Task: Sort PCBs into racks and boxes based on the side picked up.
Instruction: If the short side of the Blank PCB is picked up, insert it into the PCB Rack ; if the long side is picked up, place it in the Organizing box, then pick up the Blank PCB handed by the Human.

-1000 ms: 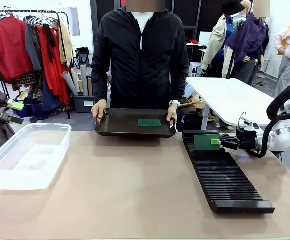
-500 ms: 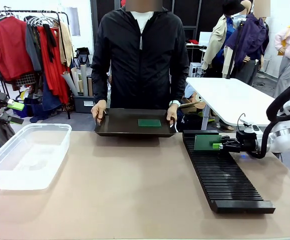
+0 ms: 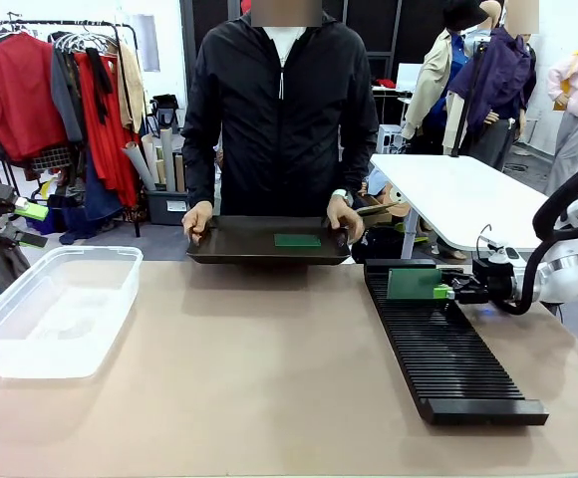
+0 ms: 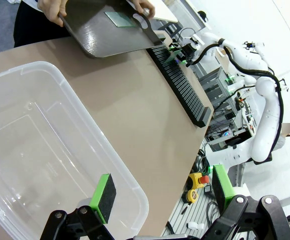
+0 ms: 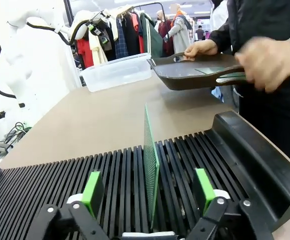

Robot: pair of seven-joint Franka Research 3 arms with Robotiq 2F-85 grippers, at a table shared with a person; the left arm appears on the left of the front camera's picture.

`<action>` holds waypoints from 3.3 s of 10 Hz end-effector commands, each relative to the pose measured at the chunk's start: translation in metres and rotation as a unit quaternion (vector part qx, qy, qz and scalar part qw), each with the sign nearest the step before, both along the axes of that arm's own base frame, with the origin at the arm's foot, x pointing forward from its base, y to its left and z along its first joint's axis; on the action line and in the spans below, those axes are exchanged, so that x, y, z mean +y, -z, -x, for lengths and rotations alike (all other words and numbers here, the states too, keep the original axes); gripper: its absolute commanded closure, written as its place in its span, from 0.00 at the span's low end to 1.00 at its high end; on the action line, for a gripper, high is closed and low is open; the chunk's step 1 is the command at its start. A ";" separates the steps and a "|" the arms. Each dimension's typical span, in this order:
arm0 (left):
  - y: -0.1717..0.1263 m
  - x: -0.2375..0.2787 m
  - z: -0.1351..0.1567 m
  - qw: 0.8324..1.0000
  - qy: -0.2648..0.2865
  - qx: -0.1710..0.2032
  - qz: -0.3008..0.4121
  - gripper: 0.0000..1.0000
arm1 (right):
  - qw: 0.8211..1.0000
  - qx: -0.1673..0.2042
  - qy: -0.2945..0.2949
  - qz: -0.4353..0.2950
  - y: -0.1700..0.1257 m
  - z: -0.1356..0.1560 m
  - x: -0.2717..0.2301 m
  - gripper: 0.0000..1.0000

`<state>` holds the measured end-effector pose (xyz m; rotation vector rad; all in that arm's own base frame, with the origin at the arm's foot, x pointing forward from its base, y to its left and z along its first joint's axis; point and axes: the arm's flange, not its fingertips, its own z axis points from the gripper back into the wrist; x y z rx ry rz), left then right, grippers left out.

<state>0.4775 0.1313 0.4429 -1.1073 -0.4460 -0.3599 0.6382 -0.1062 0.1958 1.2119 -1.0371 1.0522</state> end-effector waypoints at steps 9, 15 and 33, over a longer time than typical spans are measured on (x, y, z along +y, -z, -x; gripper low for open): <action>-0.002 -0.001 0.001 1.000 -0.002 0.001 -0.001 0.00 | 1.000 -0.002 0.010 0.006 -0.012 0.006 -0.014 0.00; -0.002 -0.001 0.001 1.000 -0.002 0.001 -0.001 0.00 | 1.000 -0.002 0.010 0.006 -0.012 0.006 -0.014 0.00; -0.002 -0.001 0.001 1.000 -0.002 0.001 -0.001 0.00 | 0.998 0.044 0.032 -0.016 -0.138 0.106 -0.046 0.00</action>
